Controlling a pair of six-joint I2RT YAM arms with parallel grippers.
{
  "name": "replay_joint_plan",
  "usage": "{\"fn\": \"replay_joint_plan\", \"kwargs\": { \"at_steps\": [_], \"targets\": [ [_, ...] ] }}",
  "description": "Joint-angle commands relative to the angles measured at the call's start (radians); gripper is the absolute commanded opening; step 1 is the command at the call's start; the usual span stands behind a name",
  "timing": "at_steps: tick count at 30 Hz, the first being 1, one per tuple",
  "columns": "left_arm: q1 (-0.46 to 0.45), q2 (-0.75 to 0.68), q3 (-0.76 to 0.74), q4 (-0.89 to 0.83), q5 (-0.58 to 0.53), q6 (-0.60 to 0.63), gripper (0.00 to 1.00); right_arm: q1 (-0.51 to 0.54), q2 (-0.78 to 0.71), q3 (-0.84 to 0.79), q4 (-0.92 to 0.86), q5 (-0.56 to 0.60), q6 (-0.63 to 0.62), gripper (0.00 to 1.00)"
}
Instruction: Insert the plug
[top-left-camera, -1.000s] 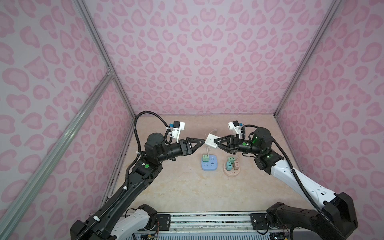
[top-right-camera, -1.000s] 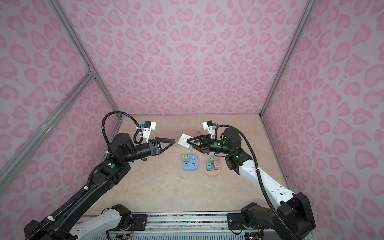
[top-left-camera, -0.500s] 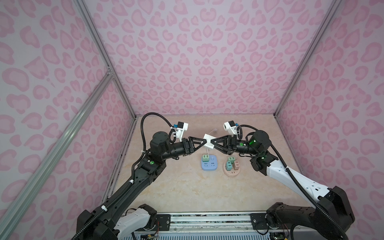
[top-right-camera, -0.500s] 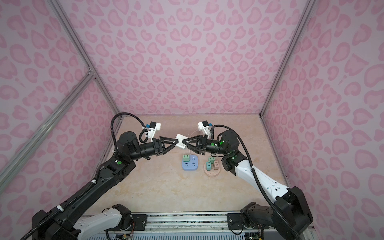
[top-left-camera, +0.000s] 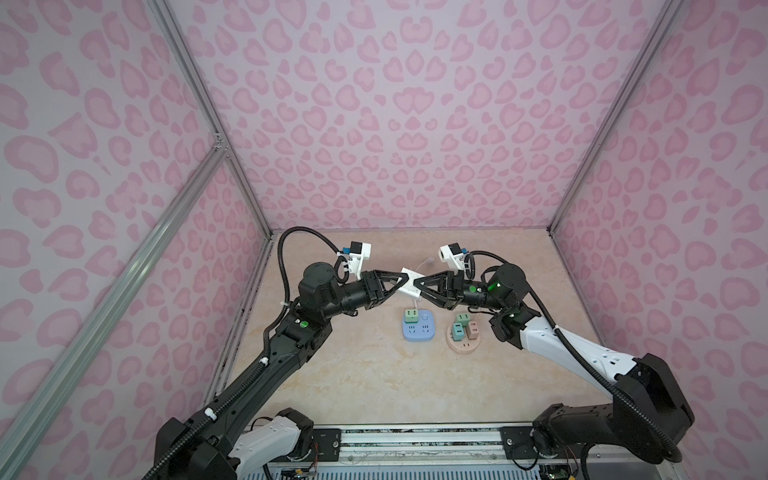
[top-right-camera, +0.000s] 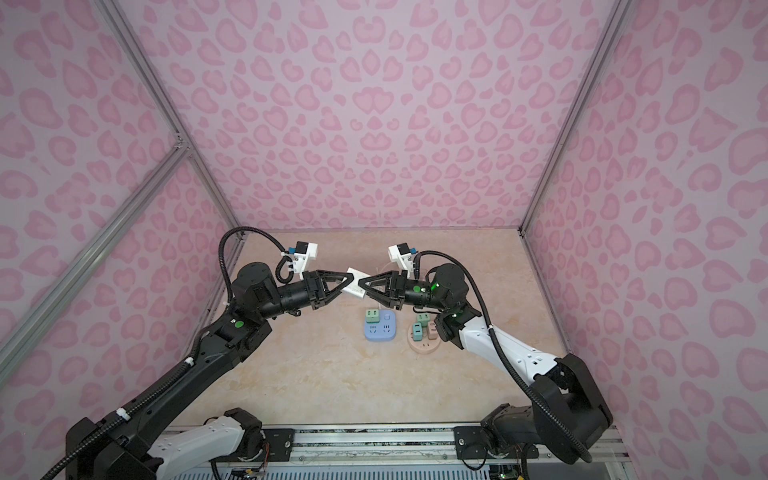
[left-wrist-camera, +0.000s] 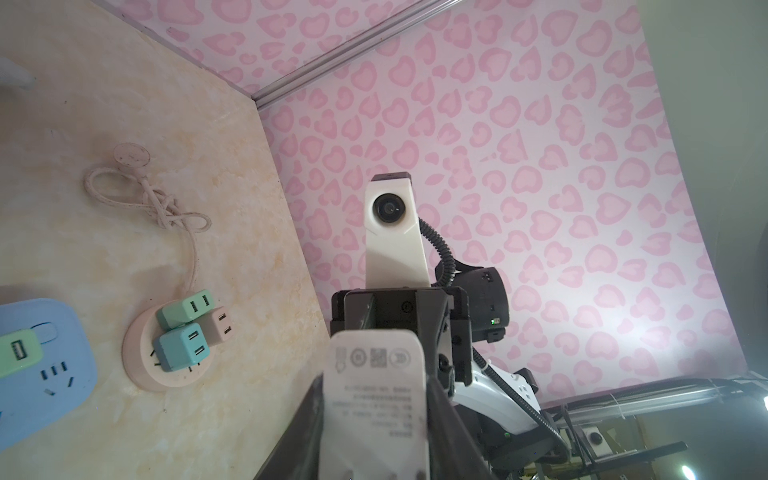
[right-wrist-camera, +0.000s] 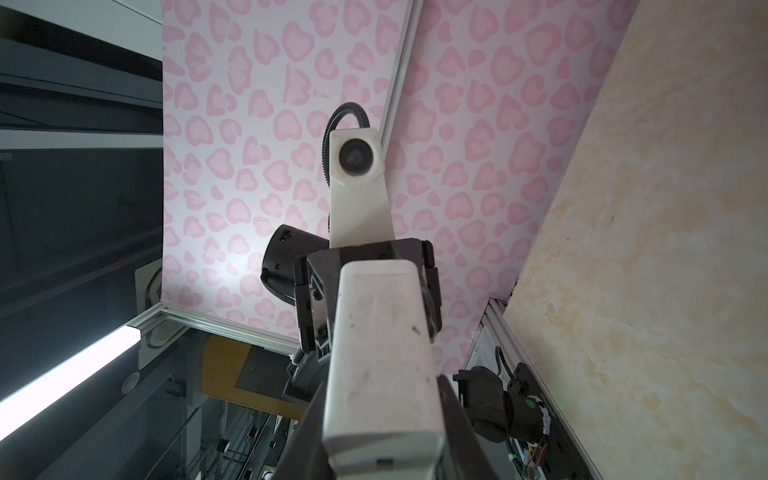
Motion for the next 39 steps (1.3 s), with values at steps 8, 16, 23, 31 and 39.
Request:
{"fn": "replay_joint_plan", "kwargs": {
  "at_steps": [8,16,23,31,39],
  "targets": [
    [0.07,0.006,0.199,-0.414,0.04,0.066,0.04,-0.118,-0.191,0.033,-0.447,-0.024,-0.3,0.81],
    [0.123,0.068,0.239,-0.509,0.21,-0.212,0.02,0.255,-0.414,0.356,-1.486,1.0,-1.362,0.79],
    [0.122,0.06,0.248,-0.695,0.256,-0.225,0.01,0.649,-0.534,0.111,-1.245,1.617,-1.772,0.47],
    [0.116,0.008,0.187,-0.769,0.268,-0.218,0.02,0.855,-0.435,0.103,-1.089,1.742,-2.017,0.58],
    [0.103,-0.017,0.155,-0.681,0.296,-0.267,0.03,0.859,-0.307,0.186,-1.115,1.596,-2.0,0.58]
  ]
}}
